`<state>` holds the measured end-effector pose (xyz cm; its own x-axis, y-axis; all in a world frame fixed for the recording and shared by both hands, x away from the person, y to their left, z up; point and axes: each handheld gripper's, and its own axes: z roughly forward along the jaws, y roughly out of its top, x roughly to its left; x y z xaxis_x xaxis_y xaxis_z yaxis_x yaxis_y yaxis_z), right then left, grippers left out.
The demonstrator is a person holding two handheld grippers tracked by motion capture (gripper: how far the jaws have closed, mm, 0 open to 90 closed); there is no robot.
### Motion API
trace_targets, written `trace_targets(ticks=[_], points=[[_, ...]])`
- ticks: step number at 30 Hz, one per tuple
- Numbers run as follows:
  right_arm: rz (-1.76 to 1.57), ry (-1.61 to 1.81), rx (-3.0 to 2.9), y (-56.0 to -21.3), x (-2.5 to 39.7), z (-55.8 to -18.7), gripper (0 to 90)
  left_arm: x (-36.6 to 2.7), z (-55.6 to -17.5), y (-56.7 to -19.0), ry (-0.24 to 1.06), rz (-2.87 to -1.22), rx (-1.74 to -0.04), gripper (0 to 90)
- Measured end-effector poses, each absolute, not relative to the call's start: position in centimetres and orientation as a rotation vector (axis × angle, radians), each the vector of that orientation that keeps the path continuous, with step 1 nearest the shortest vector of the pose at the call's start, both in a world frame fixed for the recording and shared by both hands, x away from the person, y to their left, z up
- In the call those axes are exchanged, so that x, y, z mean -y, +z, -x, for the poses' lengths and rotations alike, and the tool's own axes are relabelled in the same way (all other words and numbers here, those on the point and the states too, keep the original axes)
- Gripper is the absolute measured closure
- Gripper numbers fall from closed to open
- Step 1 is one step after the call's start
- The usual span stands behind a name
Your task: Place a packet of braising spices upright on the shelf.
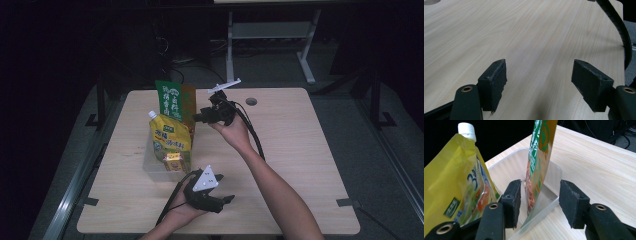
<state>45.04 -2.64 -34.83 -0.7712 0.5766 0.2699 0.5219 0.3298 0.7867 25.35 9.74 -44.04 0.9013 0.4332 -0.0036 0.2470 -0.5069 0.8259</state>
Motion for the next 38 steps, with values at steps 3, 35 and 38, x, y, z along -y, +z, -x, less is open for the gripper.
trace_targets(ticks=[3, 35, 38], points=[[-1.045, 1.46, -2.506, -34.7, 3.3, -44.8, 49.7, -9.7, -25.4, -44.1, 0.249, -2.126, -0.488, 27.5], [-1.213, 1.424, -2.487, -37.5, 13.0, -39.1, 43.4, -9.8, -25.4, -44.2, 0.25, -2.124, -0.494, 27.4], [-1.222, 1.405, -2.49, -38.1, 13.9, -38.3, 42.8, -9.9, -25.4, -44.1, 0.253, -2.124, -0.493, 27.4]])
